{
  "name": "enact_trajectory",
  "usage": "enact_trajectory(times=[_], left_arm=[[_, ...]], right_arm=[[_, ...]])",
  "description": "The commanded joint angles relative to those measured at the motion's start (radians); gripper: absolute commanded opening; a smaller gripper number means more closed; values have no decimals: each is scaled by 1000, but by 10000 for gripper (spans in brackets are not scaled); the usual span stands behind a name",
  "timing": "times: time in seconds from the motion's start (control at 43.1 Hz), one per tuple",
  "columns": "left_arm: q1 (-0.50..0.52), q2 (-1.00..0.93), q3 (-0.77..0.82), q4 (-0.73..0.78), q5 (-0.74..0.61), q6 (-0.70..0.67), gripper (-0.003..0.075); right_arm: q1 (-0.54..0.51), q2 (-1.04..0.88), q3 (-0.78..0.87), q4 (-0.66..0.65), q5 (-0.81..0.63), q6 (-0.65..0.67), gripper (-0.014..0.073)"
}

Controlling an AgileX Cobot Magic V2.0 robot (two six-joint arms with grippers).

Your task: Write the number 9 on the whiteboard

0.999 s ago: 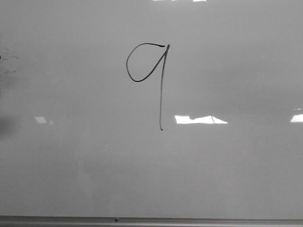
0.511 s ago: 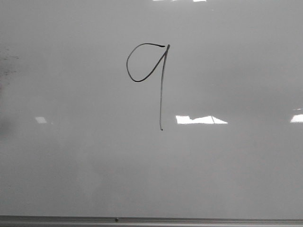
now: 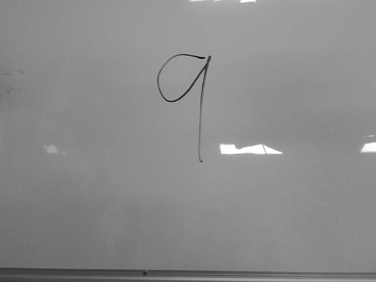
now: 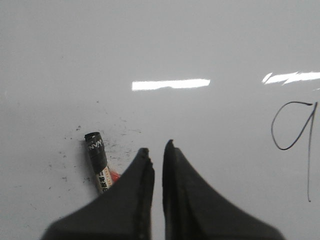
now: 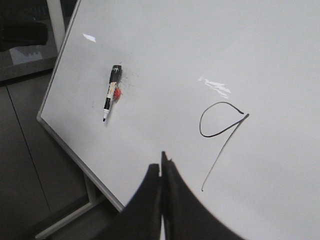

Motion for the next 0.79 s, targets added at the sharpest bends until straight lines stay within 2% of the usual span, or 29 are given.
enact_trajectory(times=[0.0, 0.232, 0.767], left_arm=[[-9, -121, 24, -13, -58, -1, -19], [-9, -282, 63, -13, -59, -1, -19], [-9, -292, 63, -13, -59, -1, -19]], right_arm=[[-4, 2, -24, 53, -32, -1, -71], [-4, 2, -24, 53, -31, -1, -71], [-4, 2, -24, 53, -31, -1, -71]])
